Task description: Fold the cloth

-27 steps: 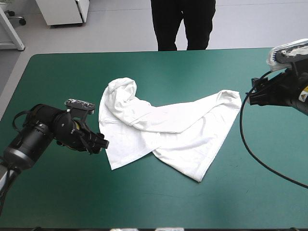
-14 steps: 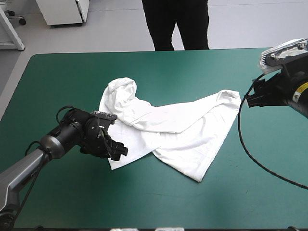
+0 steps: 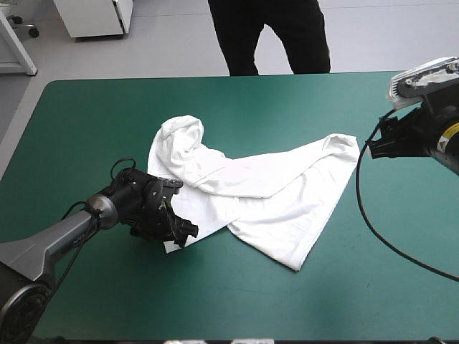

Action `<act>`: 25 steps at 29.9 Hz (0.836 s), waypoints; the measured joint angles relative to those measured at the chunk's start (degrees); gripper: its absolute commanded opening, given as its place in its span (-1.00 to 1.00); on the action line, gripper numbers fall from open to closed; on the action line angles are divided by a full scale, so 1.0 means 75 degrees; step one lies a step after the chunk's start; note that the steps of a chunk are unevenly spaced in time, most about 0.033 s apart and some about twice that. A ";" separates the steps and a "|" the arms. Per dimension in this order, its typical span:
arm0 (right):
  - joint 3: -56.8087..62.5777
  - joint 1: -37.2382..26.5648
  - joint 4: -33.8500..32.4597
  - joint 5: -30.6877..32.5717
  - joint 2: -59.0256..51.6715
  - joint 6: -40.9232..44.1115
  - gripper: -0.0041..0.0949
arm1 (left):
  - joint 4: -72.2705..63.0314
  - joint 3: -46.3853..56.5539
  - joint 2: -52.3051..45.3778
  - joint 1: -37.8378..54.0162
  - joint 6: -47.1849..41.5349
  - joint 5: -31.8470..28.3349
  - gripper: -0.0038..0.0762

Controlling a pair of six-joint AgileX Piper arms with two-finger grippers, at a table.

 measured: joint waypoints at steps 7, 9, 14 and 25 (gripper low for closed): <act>0.0536 0.0000 -0.0334 0.0047 -0.0008 0.0207 0.45 | -0.0153 -0.0065 0.0252 0.0026 0.0198 0.0068 -0.58; 0.0940 0.0000 -0.0379 0.0004 -0.0008 0.0401 0.45 | -0.0183 -0.0105 0.0277 0.0026 0.0279 -0.0034 -0.86; 0.1943 0.0000 -0.0399 -0.0346 0.0259 0.0965 0.45 | -0.0407 -0.0116 0.0297 0.0035 0.0470 -0.0215 -0.93; 0.2055 -0.1311 -0.0415 -0.1770 0.2824 0.1932 0.44 | -0.0471 -0.0116 0.0280 0.0041 0.0614 -0.0201 -0.93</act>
